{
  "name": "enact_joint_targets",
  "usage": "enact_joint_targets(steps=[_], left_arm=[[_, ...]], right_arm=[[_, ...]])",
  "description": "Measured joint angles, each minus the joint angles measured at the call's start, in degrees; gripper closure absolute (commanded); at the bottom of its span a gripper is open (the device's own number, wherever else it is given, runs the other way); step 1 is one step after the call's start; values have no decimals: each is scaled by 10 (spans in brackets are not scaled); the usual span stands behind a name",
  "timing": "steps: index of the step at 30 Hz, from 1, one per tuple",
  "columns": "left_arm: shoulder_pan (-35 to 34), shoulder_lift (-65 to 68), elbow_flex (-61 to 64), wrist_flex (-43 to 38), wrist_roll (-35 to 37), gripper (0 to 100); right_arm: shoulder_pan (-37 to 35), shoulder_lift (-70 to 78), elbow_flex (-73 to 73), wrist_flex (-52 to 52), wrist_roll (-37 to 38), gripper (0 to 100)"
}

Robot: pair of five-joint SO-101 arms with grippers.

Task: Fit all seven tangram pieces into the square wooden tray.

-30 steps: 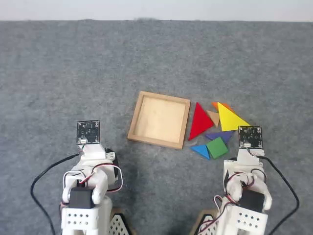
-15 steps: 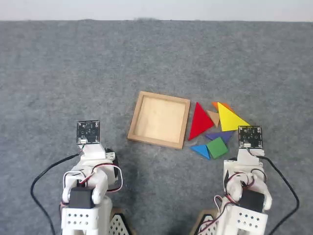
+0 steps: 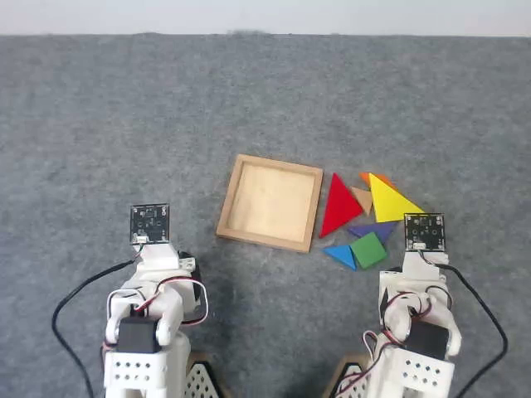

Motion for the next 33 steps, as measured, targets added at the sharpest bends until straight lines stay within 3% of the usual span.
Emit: enact_joint_targets(steps=[15,30,33], left_arm=[[0,0,0,0,0,986],[0,0,0,0,0,986],[0,0,0,0,0,986]], right_arm=[[-3,0,0,0,0,980],[-256,0,0,21,0,979],[-261,0,0,17,0,978]])
